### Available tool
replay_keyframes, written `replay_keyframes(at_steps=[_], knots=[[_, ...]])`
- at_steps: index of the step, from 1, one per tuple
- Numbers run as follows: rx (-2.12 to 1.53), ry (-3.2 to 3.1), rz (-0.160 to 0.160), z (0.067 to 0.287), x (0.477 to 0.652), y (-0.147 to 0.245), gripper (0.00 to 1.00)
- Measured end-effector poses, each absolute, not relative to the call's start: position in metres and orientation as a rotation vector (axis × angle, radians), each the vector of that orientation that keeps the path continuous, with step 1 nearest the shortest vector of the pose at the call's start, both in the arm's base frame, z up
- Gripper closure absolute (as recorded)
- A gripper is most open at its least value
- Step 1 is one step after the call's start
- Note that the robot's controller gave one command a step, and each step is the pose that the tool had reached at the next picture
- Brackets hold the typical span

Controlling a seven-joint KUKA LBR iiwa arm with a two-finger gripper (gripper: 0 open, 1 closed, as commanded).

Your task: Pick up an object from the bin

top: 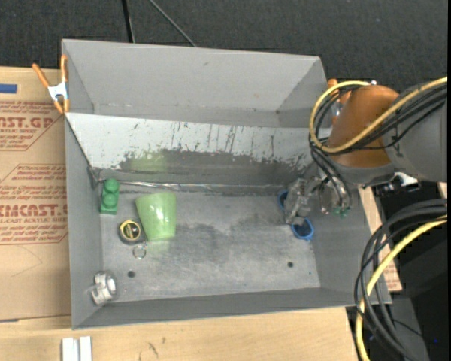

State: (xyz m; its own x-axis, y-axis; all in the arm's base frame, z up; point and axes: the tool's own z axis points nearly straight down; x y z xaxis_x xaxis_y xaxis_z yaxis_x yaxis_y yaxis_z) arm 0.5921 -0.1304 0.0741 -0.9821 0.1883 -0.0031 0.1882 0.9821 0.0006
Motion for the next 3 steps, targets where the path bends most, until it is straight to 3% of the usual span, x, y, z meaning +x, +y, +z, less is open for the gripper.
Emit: replay_keyframes(at_steps=[1, 2, 3], knots=[[0.297, 3.126, 0.0, 0.0739, 0.5918, -0.1305, 0.0], [0.297, 3.125, -0.001, 0.074, 0.592, -0.1306, 1.0], [0.297, 3.126, -0.001, 0.0739, 0.5918, -0.1304, 0.0]])
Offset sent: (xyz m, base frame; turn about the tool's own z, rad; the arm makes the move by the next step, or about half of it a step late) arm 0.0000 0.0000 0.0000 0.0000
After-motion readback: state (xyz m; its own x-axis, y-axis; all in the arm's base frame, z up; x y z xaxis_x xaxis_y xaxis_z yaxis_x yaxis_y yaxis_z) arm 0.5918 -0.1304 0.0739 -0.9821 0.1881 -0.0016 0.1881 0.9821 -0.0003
